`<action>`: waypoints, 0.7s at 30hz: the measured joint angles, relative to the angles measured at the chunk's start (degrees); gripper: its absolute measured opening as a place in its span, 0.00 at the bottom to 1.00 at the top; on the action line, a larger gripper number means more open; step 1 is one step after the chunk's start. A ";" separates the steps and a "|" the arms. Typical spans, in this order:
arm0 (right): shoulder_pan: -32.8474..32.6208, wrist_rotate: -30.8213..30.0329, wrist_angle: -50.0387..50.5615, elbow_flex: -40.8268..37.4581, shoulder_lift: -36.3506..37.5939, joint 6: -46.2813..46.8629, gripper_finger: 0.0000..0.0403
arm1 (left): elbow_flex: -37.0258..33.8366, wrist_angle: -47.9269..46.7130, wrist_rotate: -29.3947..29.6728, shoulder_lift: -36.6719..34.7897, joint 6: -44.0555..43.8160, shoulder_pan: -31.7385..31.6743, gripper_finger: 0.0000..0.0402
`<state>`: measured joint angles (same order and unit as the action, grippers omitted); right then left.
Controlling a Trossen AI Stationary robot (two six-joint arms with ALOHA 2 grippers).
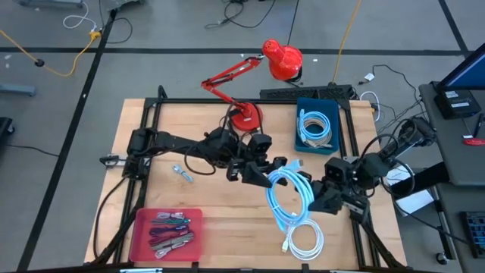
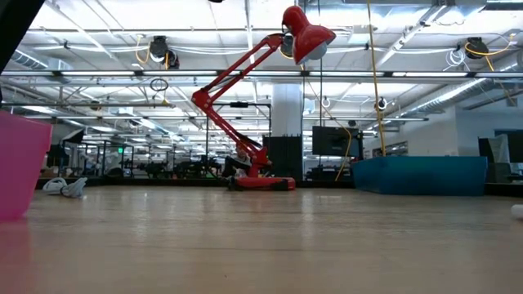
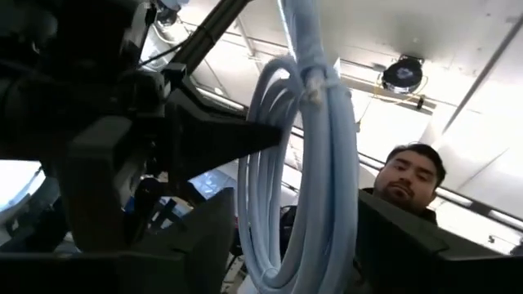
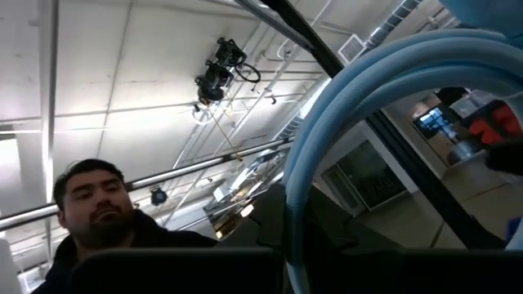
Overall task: Sort cables
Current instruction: Put the blue usb cable into the blue bin
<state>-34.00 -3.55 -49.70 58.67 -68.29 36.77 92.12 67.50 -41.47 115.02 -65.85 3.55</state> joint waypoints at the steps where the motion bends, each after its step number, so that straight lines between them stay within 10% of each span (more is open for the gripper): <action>1: 0.16 -0.81 0.18 0.00 0.00 -0.02 0.02 | 0.00 -0.07 0.00 0.00 -0.47 0.20 0.53; 7: 0.27 -3.26 2.29 -0.02 0.00 0.04 0.02 | 0.00 0.40 0.07 0.00 -0.47 1.62 0.08; 16: -0.70 -8.58 2.66 0.09 0.17 -0.14 0.20 | -0.07 -2.47 7.24 -2.39 -5.25 4.12 0.07; 21: -2.34 -14.22 7.08 0.09 0.97 -0.73 0.37 | -0.07 -19.57 10.73 -8.85 0.35 6.16 0.07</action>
<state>-36.34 -17.78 -42.62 58.76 -67.33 36.04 92.05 47.94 -30.74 106.18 -65.51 9.71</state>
